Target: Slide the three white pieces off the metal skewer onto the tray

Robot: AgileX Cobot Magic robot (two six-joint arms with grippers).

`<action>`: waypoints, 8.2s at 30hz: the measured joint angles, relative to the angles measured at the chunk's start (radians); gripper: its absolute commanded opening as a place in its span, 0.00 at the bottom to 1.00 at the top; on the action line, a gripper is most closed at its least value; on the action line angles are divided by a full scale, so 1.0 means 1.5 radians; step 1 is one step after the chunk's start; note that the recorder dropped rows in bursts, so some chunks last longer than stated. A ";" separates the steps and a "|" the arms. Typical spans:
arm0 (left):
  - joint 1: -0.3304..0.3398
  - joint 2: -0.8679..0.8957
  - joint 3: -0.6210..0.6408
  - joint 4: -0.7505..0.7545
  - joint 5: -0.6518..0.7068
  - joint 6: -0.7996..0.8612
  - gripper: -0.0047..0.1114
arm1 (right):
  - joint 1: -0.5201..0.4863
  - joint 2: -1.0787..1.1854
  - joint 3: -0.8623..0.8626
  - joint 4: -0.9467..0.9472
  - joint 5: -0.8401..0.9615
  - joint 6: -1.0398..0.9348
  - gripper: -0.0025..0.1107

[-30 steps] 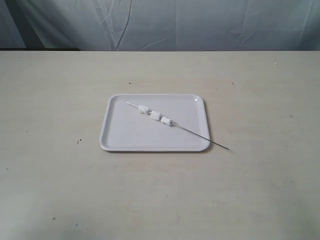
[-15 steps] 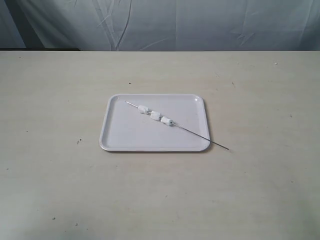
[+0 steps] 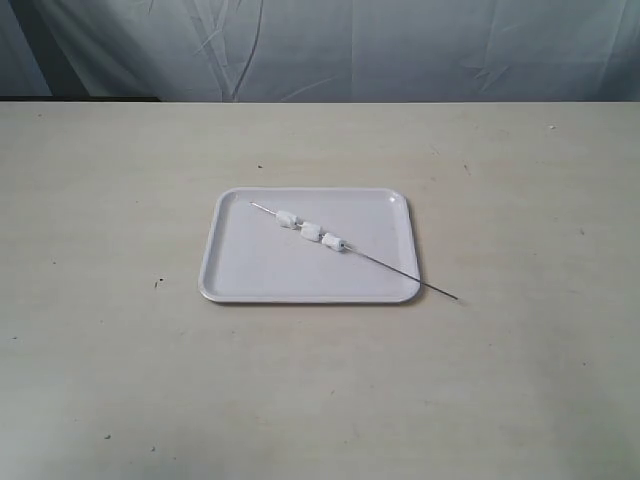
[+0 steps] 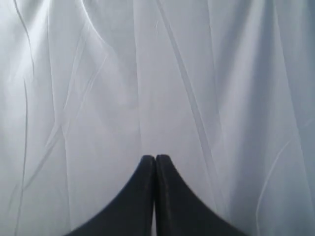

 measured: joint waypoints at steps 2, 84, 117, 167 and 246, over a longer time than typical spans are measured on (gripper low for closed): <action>0.000 0.000 0.000 -0.042 -0.150 -0.001 0.04 | 0.000 0.000 0.000 0.008 -0.028 0.066 0.02; -0.008 0.760 -0.296 -0.513 0.254 0.244 0.04 | 0.202 1.020 -0.347 -1.014 0.517 1.152 0.02; -0.019 0.958 -0.379 -0.819 0.392 0.689 0.35 | 0.316 1.194 -0.638 0.258 0.596 -0.615 0.28; -0.019 1.023 -0.410 -0.884 0.422 0.766 0.47 | 0.318 1.360 -0.740 0.427 0.525 -0.817 0.02; -0.112 1.095 -0.475 -1.132 0.516 0.709 0.49 | 0.561 0.988 -0.457 0.874 0.379 -0.586 0.02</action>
